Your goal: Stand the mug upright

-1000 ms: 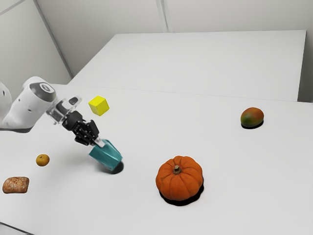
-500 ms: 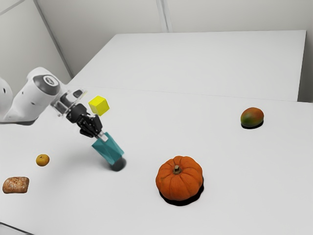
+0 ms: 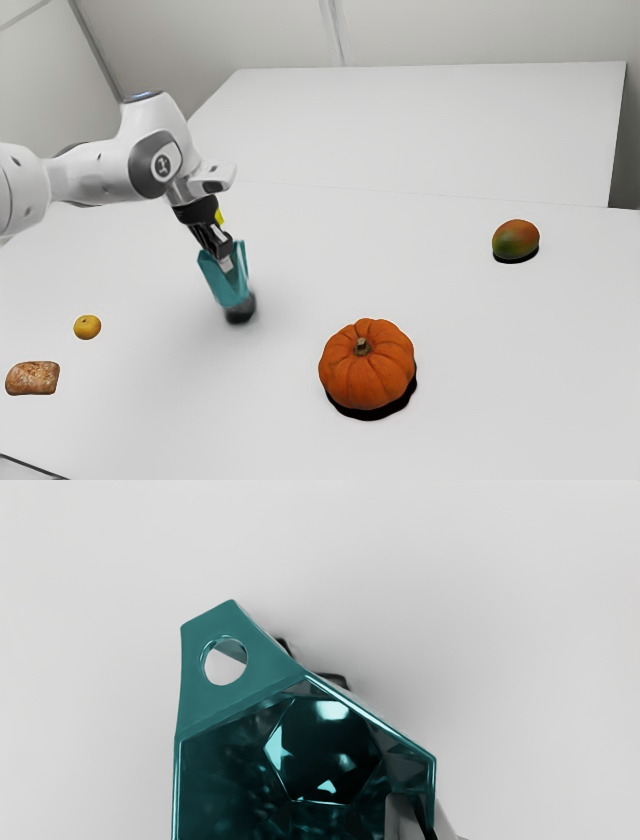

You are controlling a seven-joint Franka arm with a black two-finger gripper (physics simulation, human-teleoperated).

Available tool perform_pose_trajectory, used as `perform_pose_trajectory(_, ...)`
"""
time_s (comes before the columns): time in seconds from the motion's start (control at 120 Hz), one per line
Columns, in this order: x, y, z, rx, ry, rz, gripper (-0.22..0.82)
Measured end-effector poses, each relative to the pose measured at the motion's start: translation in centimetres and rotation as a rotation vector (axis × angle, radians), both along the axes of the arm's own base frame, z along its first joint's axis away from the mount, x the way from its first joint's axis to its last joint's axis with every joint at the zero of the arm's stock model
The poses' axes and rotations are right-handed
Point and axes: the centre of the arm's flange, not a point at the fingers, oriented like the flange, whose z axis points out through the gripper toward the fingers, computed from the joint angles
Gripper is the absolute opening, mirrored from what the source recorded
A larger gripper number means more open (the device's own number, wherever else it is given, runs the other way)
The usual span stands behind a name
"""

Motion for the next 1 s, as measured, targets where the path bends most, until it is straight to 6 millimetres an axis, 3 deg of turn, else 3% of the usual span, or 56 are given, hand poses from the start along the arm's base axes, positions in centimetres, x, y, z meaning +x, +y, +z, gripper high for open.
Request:
perform_pose_trajectory(0.225,0.1,1.5,-0.6,0.027,-0.051,0.032,-0.18)
perform_pose_trajectory(0.492,0.3,-0.7,-2.5,0.006,-0.058,0.029,-0.18)
perform_pose_trajectory(0.808,0.9,-0.6,-3.5,0.006,-0.077,0.049,-0.18)
perform_pose_trajectory(1.0,1.1,-0.6,-3.4,0.005,-0.087,0.056,0.15)
